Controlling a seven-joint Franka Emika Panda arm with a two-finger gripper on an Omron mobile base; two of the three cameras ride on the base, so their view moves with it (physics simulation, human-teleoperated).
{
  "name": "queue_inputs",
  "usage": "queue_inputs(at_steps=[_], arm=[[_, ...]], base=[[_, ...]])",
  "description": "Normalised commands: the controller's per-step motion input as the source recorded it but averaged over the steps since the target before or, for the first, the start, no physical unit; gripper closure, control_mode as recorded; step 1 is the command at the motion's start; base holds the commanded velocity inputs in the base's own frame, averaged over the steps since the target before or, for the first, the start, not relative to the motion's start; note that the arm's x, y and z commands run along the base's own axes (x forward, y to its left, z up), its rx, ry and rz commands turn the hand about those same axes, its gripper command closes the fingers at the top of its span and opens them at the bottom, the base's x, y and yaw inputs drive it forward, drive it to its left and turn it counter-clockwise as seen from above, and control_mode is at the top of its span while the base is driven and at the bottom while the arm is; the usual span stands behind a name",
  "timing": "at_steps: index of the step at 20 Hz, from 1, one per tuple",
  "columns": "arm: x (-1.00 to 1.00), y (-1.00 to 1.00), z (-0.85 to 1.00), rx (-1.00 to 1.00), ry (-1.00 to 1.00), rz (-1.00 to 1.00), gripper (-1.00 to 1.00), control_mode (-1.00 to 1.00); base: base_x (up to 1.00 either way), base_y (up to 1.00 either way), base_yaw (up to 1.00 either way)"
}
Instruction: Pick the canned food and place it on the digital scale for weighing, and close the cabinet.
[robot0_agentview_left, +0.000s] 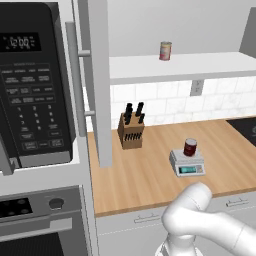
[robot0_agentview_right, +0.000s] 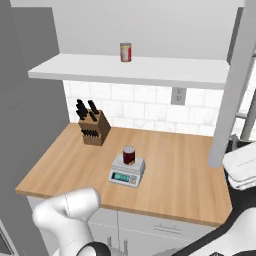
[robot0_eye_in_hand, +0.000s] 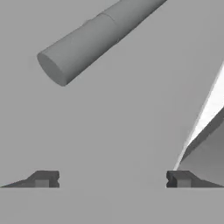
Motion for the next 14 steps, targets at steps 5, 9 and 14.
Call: queue_inputs(at_steps=[5,9,14], arm=[[0.16,1.0,0.8,-0.33,0.0,-0.18,-1.0,-1.0],[0.36,1.0,0.74,-0.32,0.03,-0.18,-1.0,-1.0],[0.56,0.9,0.48,-0.28,0.04,-0.14,-1.0,-1.0]], base=[[0.0,0.0,0.0],[0.0,0.0,0.0],[0.0,0.0,0.0]])
